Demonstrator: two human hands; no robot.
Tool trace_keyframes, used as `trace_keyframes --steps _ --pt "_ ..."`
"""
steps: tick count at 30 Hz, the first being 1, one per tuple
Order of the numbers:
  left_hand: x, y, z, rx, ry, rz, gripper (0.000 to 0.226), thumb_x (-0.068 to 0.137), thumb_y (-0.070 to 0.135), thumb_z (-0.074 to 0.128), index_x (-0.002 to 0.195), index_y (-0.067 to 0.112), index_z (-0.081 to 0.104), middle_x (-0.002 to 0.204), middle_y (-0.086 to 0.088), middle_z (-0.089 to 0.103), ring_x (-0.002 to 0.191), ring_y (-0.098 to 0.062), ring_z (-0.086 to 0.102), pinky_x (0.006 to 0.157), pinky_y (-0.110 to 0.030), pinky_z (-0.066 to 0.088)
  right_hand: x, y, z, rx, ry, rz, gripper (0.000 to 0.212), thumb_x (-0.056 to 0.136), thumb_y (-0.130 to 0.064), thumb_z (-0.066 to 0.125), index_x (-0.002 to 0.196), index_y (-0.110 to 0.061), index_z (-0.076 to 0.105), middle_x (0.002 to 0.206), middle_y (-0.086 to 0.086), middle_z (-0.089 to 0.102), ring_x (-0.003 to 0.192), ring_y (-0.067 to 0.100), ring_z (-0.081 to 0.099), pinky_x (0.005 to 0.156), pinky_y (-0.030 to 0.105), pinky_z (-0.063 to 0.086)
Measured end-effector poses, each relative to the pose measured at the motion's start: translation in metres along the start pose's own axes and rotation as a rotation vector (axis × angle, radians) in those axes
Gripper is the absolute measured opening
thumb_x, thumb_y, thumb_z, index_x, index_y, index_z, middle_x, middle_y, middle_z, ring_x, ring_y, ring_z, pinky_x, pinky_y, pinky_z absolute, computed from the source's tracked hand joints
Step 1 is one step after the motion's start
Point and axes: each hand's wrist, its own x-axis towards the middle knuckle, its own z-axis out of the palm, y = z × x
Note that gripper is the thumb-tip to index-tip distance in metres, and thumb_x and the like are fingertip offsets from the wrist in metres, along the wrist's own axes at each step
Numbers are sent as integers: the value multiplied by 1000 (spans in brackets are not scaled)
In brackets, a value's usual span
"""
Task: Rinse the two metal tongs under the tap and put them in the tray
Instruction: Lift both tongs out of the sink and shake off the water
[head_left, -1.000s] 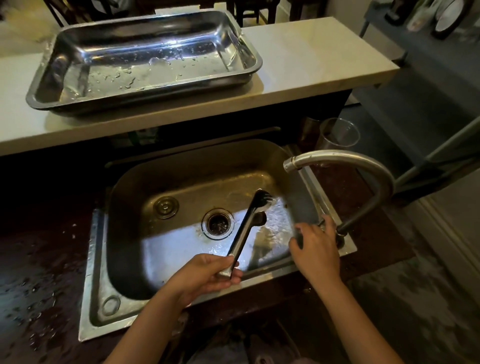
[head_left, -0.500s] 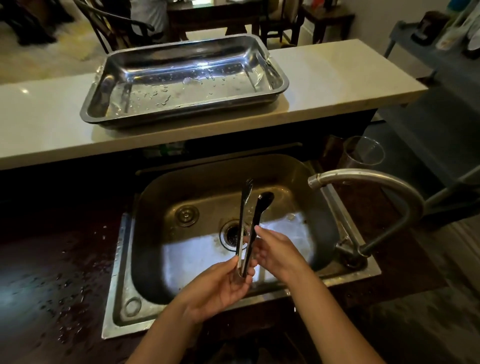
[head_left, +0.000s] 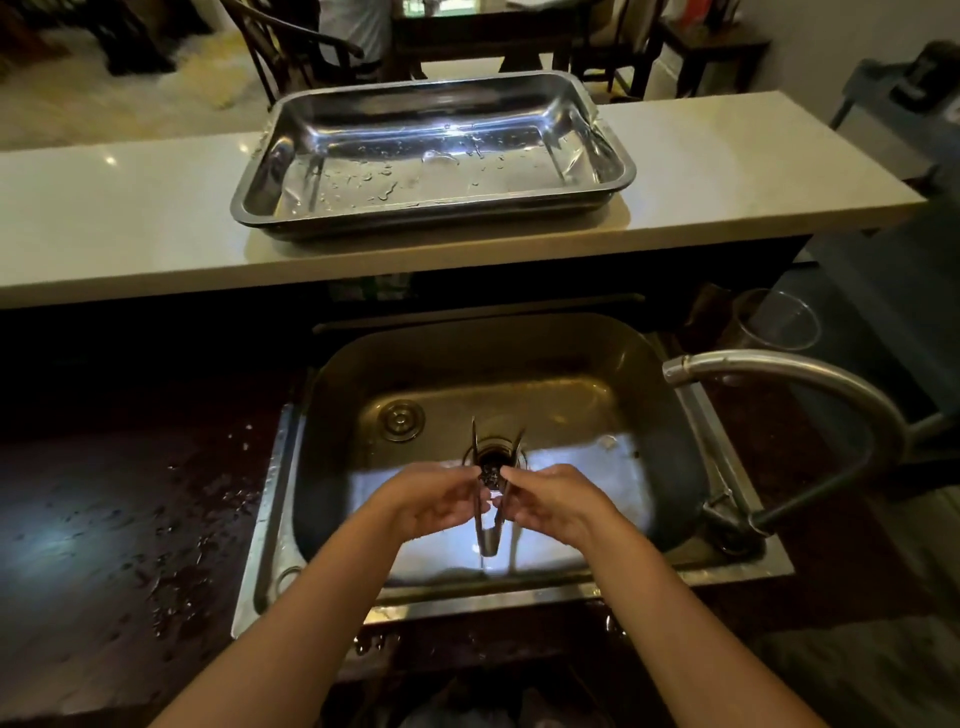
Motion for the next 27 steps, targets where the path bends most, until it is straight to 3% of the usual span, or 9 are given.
trace_keyframes --steps 5,11,14,16,19,22,27 --pt "17 -35 -11 -54 18 -266 21 89 8 53 70 1 59 45 -9 68 39 -11 64 41 -16 52 15 34 9 129 -25 245 22 89 -4 57 68 1 56 41 9 65 36 14 63 36 19 51" --pt "20 -37 -20 -122 31 -246 17 89 8 55 74 0 60 49 -9 70 42 -13 67 42 -18 54 20 35 18 108 15 173 23 86 -5 61 65 2 57 39 8 63 35 14 63 36 20 52" --pt "12 -23 -19 -78 23 -127 13 90 11 54 84 2 62 57 -6 73 53 -13 70 48 -22 57 18 22 22 -8 24 59 19 86 -9 63 70 -2 57 45 6 66 40 13 65 41 20 54" --pt "2 -12 -19 -44 37 -11 12 88 11 57 96 5 63 74 -6 75 72 -18 72 59 -28 59 13 9 23 -94 8 -34 12 86 -13 63 80 -4 59 65 9 70 51 16 66 51 22 57" --pt "-16 5 -19 -8 55 160 30 85 10 60 115 10 55 102 -9 64 100 -25 62 75 -35 54 1 -13 25 -244 -30 -175 17 83 -9 65 99 -4 64 86 14 68 67 19 65 62 24 57" --pt "-38 21 -18 67 45 352 32 86 8 58 119 10 54 113 -15 63 100 -25 63 75 -34 57 -15 -32 29 -334 -67 -313 28 81 -5 67 107 -11 61 92 11 70 78 21 68 64 26 58" --pt "-80 47 -18 51 101 669 26 84 6 60 105 22 64 98 -6 72 87 -22 71 69 -32 60 -45 -63 43 -359 -16 -611 39 75 -8 73 104 -32 62 84 -11 70 79 2 69 60 18 57"
